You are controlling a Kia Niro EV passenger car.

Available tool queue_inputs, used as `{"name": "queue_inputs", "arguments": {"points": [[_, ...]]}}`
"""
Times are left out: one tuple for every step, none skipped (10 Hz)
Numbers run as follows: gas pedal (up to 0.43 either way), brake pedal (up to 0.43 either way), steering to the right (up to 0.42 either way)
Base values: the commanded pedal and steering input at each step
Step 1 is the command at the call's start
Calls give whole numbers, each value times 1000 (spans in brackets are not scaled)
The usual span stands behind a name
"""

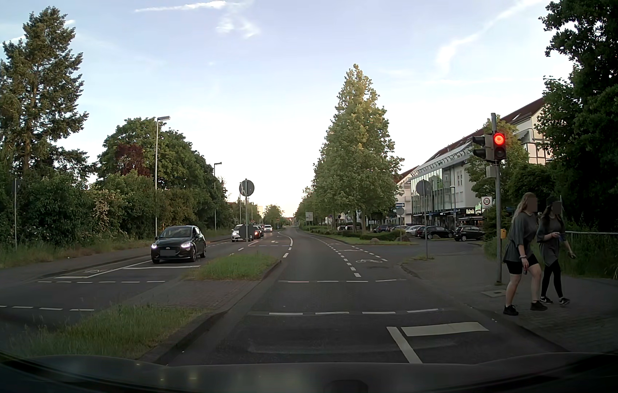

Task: Follow the waypoints while adhering to traffic rules and regulations

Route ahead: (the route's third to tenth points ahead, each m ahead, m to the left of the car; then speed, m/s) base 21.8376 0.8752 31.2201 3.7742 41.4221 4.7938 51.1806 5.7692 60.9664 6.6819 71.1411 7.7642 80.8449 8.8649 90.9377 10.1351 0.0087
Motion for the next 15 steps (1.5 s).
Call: {"name": "queue_inputs", "arguments": {"points": [[0,433,11],[0,439,11],[0,439,11],[0,433,11],[0,427,11],[0,427,11],[0,421,11],[0,421,11],[0,421,11],[0,421,11],[0,421,11],[0,421,11],[0,421,11],[0,421,11],[0,421,11]]}}
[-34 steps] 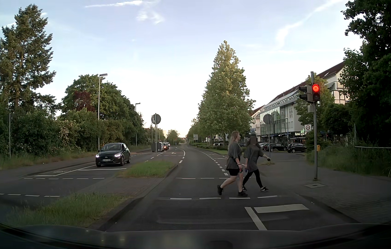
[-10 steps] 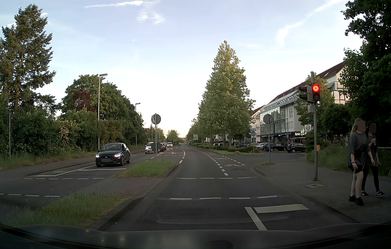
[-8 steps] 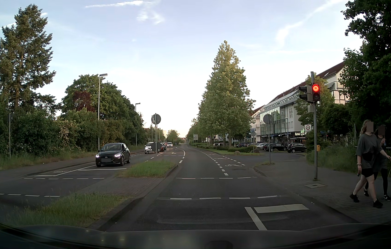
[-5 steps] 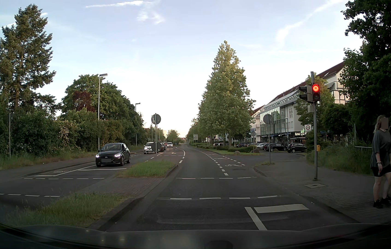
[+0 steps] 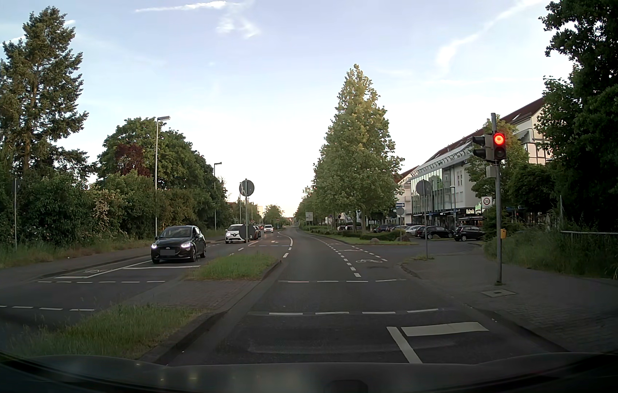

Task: Follow the waypoints while adhering to traffic rules and regulations

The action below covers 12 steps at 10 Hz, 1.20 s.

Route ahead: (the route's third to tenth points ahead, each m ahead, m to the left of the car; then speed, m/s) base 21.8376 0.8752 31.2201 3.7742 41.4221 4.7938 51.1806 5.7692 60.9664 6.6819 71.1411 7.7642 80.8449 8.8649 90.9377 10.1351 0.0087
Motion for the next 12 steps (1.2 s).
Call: {"name": "queue_inputs", "arguments": {"points": [[0,415,11],[0,415,11],[0,415,11],[0,421,11],[0,415,11],[0,421,11],[0,421,11],[0,415,11],[0,421,11],[0,415,11],[0,415,11],[0,415,11]]}}
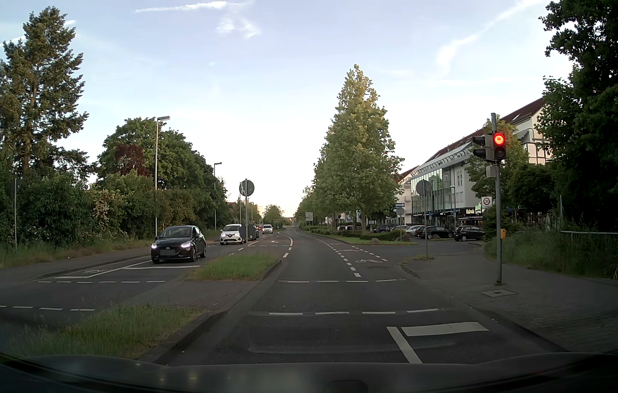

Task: Follow the waypoints while adhering to traffic rules and regulations

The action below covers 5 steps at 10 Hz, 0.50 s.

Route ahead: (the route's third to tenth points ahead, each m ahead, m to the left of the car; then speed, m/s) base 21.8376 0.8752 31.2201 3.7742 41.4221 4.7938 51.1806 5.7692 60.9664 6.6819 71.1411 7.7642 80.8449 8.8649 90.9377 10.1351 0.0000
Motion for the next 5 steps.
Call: {"name": "queue_inputs", "arguments": {"points": [[0,415,11],[0,415,11],[0,415,11],[0,415,11],[0,415,11]]}}
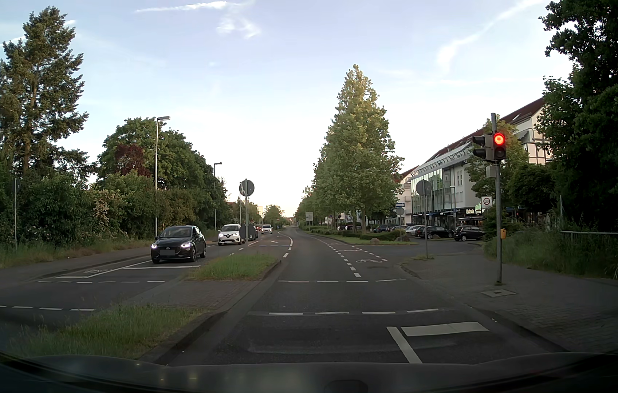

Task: Follow the waypoints while adhering to traffic rules and regulations

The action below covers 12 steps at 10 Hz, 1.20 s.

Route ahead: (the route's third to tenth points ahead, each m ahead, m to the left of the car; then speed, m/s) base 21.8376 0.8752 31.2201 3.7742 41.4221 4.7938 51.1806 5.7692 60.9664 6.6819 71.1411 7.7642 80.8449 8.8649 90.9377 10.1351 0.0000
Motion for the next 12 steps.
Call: {"name": "queue_inputs", "arguments": {"points": [[0,415,11],[0,415,11],[0,415,11],[0,415,11],[0,415,11],[0,415,11],[0,415,11],[0,415,11],[0,415,11],[0,415,11],[0,415,11],[0,415,11]]}}
